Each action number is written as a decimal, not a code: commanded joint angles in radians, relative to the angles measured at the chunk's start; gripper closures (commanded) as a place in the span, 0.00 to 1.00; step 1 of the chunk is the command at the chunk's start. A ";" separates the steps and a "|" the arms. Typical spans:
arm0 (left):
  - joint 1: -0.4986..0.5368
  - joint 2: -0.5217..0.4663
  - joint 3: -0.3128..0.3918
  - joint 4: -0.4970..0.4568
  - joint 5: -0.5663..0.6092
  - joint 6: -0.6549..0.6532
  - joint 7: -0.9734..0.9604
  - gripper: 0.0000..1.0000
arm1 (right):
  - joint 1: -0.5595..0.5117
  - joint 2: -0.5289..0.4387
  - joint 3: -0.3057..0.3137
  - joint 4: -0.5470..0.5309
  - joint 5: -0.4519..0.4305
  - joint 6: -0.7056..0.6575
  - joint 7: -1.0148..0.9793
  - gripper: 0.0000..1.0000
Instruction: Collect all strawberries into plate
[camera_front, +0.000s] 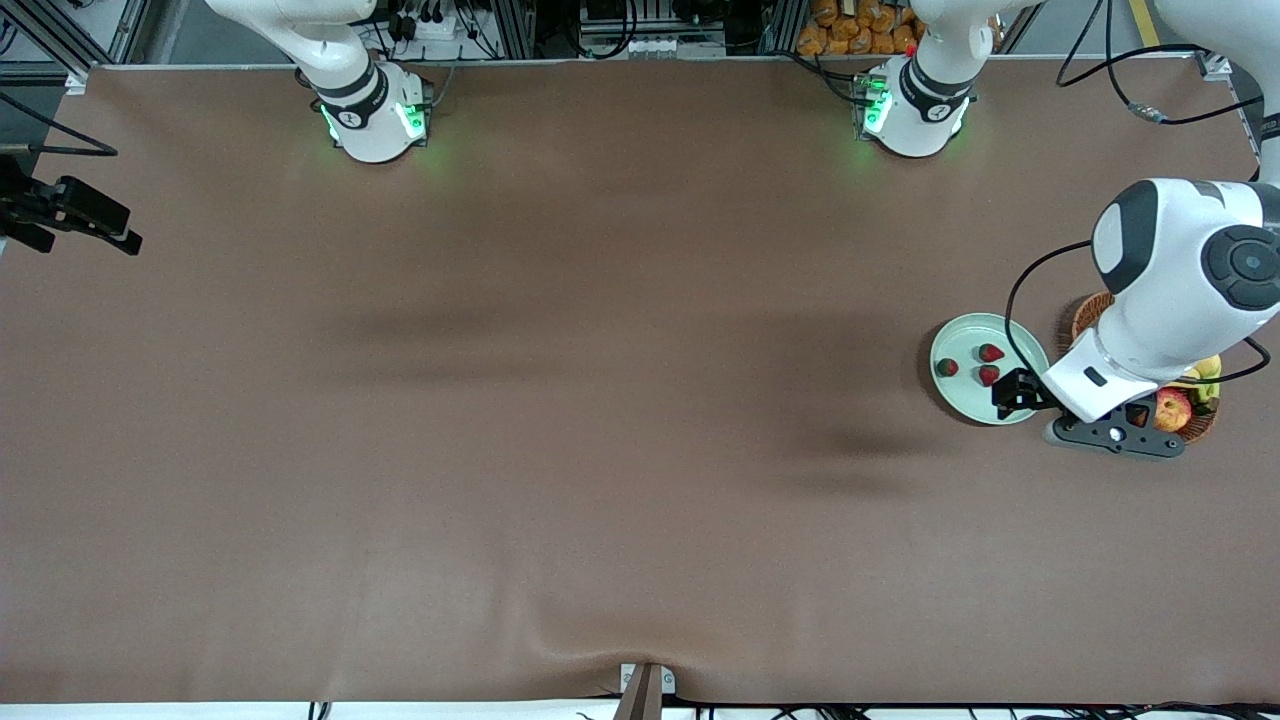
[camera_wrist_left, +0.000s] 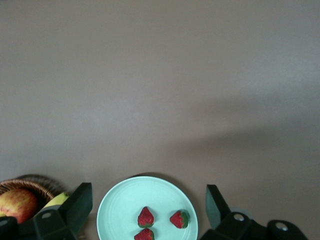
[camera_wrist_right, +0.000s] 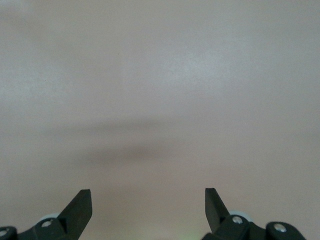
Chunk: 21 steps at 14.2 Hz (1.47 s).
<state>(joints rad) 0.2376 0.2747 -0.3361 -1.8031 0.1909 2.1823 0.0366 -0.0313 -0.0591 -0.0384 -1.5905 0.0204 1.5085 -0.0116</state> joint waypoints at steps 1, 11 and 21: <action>-0.099 -0.006 0.116 0.048 0.010 -0.025 0.000 0.00 | -0.019 -0.004 0.014 0.009 0.001 -0.024 -0.001 0.00; -0.251 -0.146 0.253 0.122 -0.085 -0.211 -0.026 0.00 | -0.007 -0.011 0.023 0.007 0.000 -0.037 -0.005 0.00; -0.280 -0.250 0.264 0.209 -0.120 -0.496 -0.060 0.00 | -0.007 -0.011 0.025 0.007 0.000 -0.042 -0.005 0.00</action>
<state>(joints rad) -0.0087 -0.0036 -0.0880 -1.6046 0.0791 1.6946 -0.0021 -0.0322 -0.0595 -0.0219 -1.5885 0.0204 1.4802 -0.0124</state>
